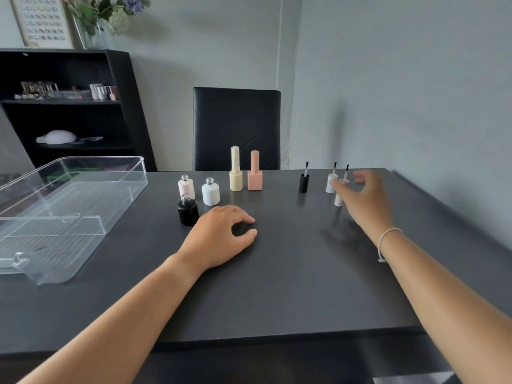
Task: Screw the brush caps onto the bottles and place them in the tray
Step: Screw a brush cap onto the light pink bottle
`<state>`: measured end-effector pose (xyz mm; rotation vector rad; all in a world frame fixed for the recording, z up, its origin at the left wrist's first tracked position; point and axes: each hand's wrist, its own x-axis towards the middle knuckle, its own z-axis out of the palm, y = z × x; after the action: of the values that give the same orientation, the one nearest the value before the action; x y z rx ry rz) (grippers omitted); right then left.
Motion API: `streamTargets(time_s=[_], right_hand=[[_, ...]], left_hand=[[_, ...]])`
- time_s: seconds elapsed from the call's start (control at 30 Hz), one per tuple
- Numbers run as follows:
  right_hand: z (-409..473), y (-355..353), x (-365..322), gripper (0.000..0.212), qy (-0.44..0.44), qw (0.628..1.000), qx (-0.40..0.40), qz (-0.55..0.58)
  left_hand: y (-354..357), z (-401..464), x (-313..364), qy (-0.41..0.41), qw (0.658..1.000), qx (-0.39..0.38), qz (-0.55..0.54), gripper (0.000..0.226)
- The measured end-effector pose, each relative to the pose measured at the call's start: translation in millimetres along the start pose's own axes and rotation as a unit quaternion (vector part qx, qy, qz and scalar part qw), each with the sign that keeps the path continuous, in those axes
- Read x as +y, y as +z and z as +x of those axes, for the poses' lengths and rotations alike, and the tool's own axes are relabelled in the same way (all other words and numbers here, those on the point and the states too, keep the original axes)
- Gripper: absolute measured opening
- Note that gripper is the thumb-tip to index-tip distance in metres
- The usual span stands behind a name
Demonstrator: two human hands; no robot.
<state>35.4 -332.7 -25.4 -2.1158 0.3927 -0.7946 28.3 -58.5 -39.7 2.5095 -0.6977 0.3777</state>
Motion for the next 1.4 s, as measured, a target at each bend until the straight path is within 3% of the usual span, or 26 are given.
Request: streamTargets(time_s=[0.23,0.53,0.67,0.8,0.93,1.03,1.1,1.2,1.4], right_hand=[[1.8,8.5,2.5,0.019,0.019,0.999,-0.026,-0.015],[-19.2,23.4,-24.0,0.014,-0.055,0.997,-0.036,0.028],[-36.8,38.3,-43.7,0.016,-0.111,0.99,-0.079,0.033],[-51.4,59.0,-58.9,0.019,-0.161,0.978,-0.131,0.026],[-58.3,68.1,-65.6,0.018,-0.189,0.969,-0.155,0.027],[-60.0,68.3,-63.9,0.018,-0.212,0.964,-0.155,0.034],[-60.2,68.4,-63.0,0.016,-0.218,0.963,-0.155,0.042],[-59.6,68.9,-62.4,0.016,-0.216,0.962,-0.16,0.053],[-55.9,71.0,-60.0,0.016,-0.191,0.965,-0.163,0.074]], left_hand=[[0.3,0.1,-1.2,0.005,1.0,0.003,-0.004,0.027],[-0.4,0.2,0.6,0.01,0.998,0.03,-0.056,0.023],[-8.9,-1.3,7.9,0.039,0.991,0.086,-0.097,0.02],[-24.6,-0.3,11.4,0.037,0.963,0.206,-0.169,0.016],[-50.5,9.9,-8.0,-0.024,0.921,0.315,-0.229,0.02],[-68.6,22.7,-35.0,-0.094,0.904,0.351,-0.226,0.019],[-73.6,30.7,-52.6,-0.152,0.908,0.332,-0.206,0.017],[-71.1,39.3,-73.3,-0.222,0.926,0.241,-0.188,0.022],[-61.5,42.6,-94.9,-0.247,0.922,0.095,-0.284,0.038]])
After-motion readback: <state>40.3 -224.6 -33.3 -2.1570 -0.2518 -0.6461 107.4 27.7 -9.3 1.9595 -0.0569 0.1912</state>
